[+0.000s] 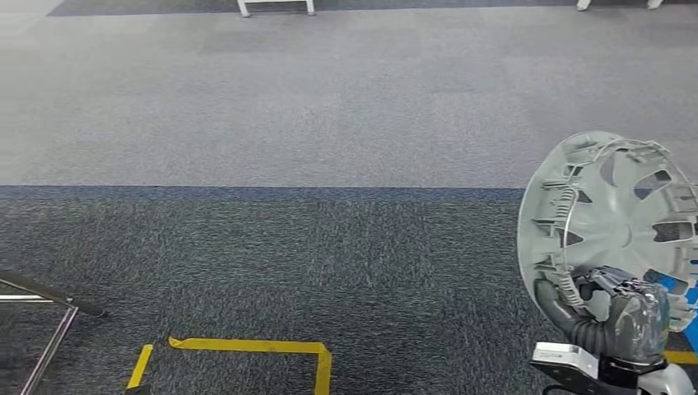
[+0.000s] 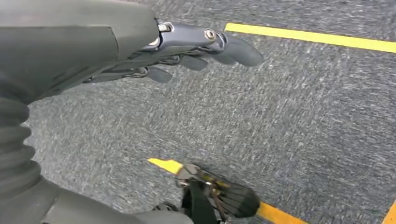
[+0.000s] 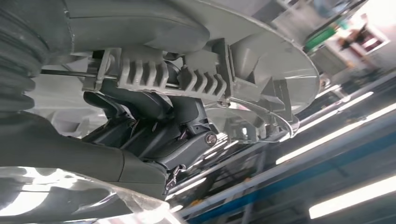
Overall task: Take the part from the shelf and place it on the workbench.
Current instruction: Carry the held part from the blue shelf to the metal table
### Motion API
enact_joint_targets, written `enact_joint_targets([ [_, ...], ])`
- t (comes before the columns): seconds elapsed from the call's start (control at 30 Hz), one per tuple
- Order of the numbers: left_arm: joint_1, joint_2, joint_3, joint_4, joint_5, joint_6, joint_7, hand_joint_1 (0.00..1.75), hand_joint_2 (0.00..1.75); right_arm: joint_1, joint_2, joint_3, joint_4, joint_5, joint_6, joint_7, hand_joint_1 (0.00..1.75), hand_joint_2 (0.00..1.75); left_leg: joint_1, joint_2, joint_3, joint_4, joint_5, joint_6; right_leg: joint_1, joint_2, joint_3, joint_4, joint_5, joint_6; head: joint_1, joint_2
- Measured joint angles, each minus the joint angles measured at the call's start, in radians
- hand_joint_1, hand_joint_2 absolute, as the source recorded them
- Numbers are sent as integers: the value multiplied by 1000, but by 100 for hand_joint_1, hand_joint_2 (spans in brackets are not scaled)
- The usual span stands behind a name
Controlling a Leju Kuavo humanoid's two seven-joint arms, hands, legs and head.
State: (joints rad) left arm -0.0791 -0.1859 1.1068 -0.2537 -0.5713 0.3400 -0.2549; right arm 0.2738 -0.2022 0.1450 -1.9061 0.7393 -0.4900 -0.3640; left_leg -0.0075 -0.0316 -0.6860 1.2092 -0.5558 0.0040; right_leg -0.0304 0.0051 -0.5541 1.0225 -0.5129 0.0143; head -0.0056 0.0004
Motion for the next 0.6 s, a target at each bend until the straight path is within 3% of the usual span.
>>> enact_joint_targets([
  [0.07,-1,0,-1,0,0,0,-2,0,175,1,0,0,1,0,0,0,175,175,5,17,-46,91,-25,-5,2,-32,5,0,-6,-3,0,0],
  [0.1,0,0,-1,0,0,0,-3,0,175,1,0,0,1,-1,0,0,175,175,7,21,-46,90,-11,-6,2,-47,8,0,-9,-3,0,0],
  [0.17,2,0,-1,0,0,0,-5,0,175,1,0,0,2,-2,0,0,175,175,6,39,3,-11,56,-1,3,-73,18,0,-16,0,-1,0],
  [0.2,1,1,-1,0,0,-1,-7,0,175,1,0,0,3,-3,0,0,175,175,1,61,34,-74,80,3,4,-84,22,0,-20,4,0,0],
  [0.27,-1,2,-1,0,-1,-1,-9,0,175,0,0,0,3,-4,0,0,175,175,-11,94,72,-154,96,14,8,-106,28,0,-27,15,0,0],
  [0.33,0,2,-1,0,-1,-1,-10,0,175,-2,0,1,3,-4,-1,0,175,175,-16,87,74,-168,89,23,10,-128,34,-3,-32,25,1,0],
  [0.37,2,1,-1,0,-2,-1,-10,0,175,-4,0,2,3,-4,-1,0,175,175,-13,76,76,-173,90,27,9,-127,37,-3,-36,30,2,0],
  [0.43,3,1,-1,0,-3,-1,-10,0,175,-6,-1,3,4,-4,0,2,175,175,-6,55,84,-184,94,38,6,-83,23,35,-65,37,5,0],
  [0.5,-1,0,-2,0,-4,-1,-10,0,175,-4,-3,5,6,-3,0,3,175,175,-3,31,87,-187,94,46,5,-26,-38,152,-121,39,10,0],
  [0.53,-3,0,-2,0,-4,-1,-10,0,175,-4,-5,5,8,-2,0,3,175,175,-3,19,87,-187,94,48,5,-15,-76,219,-144,41,12,0],
  [0.57,-4,-1,-2,0,-4,-1,-10,0,175,-3,-5,6,10,-2,0,4,175,175,-3,5,88,-187,93,48,6,-10,-105,263,-152,41,12,0],
  [0.6,-3,-2,-2,0,-5,-1,-10,0,175,-3,-6,6,11,-2,0,5,175,175,-3,-9,90,-187,92,48,6,-7,-118,273,-138,42,12,0],
])
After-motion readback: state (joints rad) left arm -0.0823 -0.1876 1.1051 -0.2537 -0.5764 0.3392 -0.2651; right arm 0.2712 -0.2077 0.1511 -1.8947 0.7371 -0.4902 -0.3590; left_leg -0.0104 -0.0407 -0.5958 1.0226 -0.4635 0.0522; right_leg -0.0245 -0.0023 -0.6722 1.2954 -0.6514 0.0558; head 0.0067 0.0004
